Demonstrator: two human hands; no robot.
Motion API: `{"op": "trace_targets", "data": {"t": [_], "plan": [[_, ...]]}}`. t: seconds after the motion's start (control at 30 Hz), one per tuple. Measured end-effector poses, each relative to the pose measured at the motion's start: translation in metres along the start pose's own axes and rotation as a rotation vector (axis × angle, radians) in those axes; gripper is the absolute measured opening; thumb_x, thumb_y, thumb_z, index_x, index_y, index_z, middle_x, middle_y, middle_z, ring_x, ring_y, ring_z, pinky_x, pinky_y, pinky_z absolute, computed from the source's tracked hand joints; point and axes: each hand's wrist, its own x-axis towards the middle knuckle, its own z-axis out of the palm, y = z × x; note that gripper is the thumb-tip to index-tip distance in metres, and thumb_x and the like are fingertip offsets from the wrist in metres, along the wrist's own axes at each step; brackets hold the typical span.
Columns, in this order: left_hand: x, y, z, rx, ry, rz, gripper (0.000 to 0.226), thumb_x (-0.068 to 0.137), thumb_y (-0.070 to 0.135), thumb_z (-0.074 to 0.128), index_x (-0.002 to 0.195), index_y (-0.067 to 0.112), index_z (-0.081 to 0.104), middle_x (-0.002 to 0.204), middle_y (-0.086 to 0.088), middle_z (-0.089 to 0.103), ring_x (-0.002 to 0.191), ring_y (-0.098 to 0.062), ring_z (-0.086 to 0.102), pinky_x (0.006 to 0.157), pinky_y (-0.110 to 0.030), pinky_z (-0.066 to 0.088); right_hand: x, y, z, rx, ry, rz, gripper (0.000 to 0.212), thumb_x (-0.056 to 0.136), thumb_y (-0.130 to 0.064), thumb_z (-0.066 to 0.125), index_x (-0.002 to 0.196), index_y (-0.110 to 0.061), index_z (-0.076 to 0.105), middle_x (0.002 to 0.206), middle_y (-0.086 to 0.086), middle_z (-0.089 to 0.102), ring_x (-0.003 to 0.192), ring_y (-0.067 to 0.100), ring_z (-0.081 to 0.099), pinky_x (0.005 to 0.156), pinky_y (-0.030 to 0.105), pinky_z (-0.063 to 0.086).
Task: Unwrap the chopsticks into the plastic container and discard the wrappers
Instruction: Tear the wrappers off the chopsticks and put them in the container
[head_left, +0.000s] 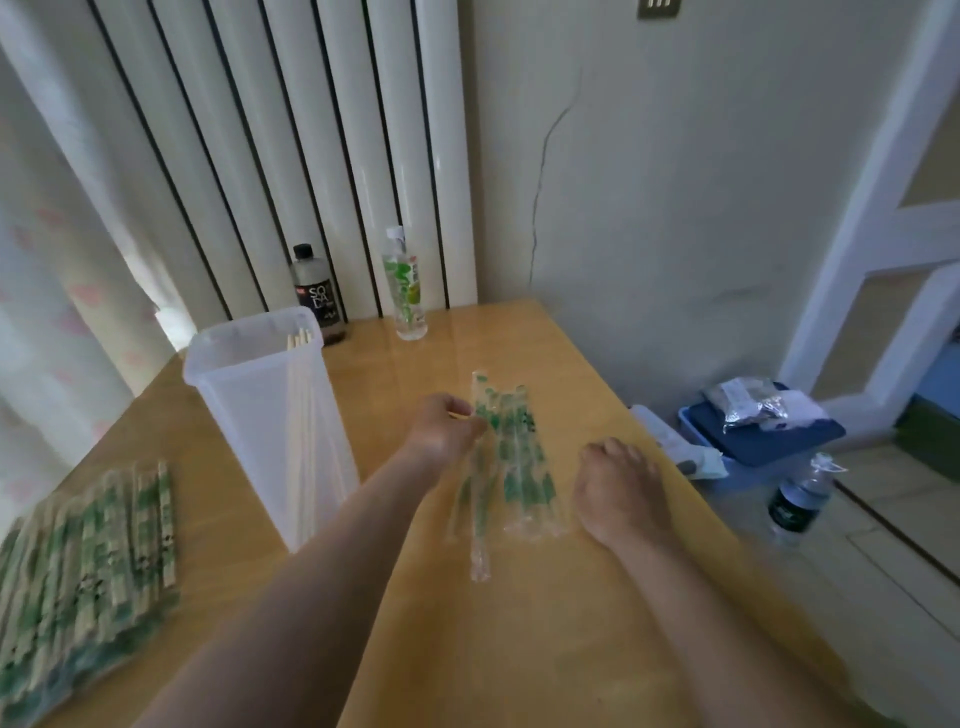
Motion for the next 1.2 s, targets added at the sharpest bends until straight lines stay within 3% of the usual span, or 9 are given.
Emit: {"op": "trace_targets", "data": {"t": [0.13,0.33,0.47,0.6,0.7,0.93,1.07,1.2], "plan": [[0.028,0.002,0.024,0.114,0.006,0.024,0.02,0.084,0.025,0.079,0.09,0.015,0.062,0.085,-0.015,0.072,0.063,-0.024,0.063,0.06,-0.034,0.053,0.001,0.001,0.002,-0.002,0.0,0.001,0.027,0.103,-0.021,0.038,0.122,-0.02,0.058,0.128,0.001,0.054,0.122,0.026,0.048,0.103,0.04,0.036],[0.045,0.006,0.042,0.298,0.023,0.088,0.025,0.082,0.03,0.08,0.079,0.017,0.059,0.085,-0.013,0.07,0.079,-0.03,0.069,0.077,-0.045,0.061,0.004,0.003,0.007,0.025,0.002,0.008,0.028,0.103,-0.021,0.038,0.124,-0.019,0.056,0.131,0.003,0.053,0.123,0.027,0.046,0.104,0.042,0.035],[0.046,0.009,0.044,0.361,0.04,0.126,0.027,0.084,0.033,0.08,0.083,0.019,0.057,0.093,-0.01,0.068,0.086,-0.029,0.068,0.076,-0.039,0.058,0.004,0.003,0.007,0.039,0.01,0.008,0.029,0.103,-0.02,0.038,0.126,-0.018,0.056,0.131,0.004,0.053,0.122,0.028,0.046,0.102,0.042,0.036],[0.046,0.009,0.043,0.409,0.048,0.163,0.026,0.089,0.033,0.075,0.099,0.012,0.065,0.102,-0.007,0.064,0.093,-0.025,0.06,0.073,-0.029,0.042,0.003,0.003,0.008,0.051,0.036,-0.002,0.027,0.101,-0.02,0.039,0.121,-0.019,0.057,0.127,0.002,0.055,0.117,0.026,0.048,0.1,0.04,0.037],[0.043,0.008,0.04,0.437,0.058,0.201,0.031,0.091,0.034,0.072,0.111,0.011,0.066,0.107,-0.006,0.064,0.098,-0.025,0.06,0.08,-0.032,0.049,0.002,0.003,0.007,0.053,0.042,-0.007,0.027,0.101,-0.021,0.04,0.122,-0.019,0.057,0.126,0.002,0.055,0.117,0.025,0.048,0.101,0.04,0.037],[0.004,0.008,0.024,0.462,0.018,0.281,0.025,0.096,0.029,0.065,0.114,0.013,0.063,0.102,-0.004,0.062,0.089,-0.02,0.056,0.071,-0.025,0.04,0.002,0.003,0.006,0.052,0.046,-0.003,0.025,0.101,-0.018,0.04,0.118,-0.018,0.059,0.124,0.003,0.056,0.117,0.027,0.049,0.101,0.04,0.037],[-0.032,0.009,-0.002,0.44,-0.043,0.301,0.019,0.098,0.024,0.061,0.112,0.011,0.062,0.08,-0.001,0.059,0.073,-0.017,0.056,0.059,-0.026,0.041,0.003,0.006,0.005,0.093,0.015,0.028,0.026,0.099,-0.014,0.045,0.119,-0.015,0.061,0.125,0.005,0.057,0.12,0.029,0.05,0.103,0.04,0.039],[-0.072,0.003,-0.039,0.414,-0.099,0.316,0.013,0.1,0.023,0.058,0.109,0.014,0.062,0.077,-0.009,0.069,0.079,-0.027,0.067,0.073,-0.035,0.054,-0.001,-0.005,-0.013,0.298,0.011,0.126,0.026,0.096,-0.007,0.049,0.117,-0.009,0.065,0.124,0.011,0.061,0.114,0.034,0.057,0.095,0.04,0.051]]}}
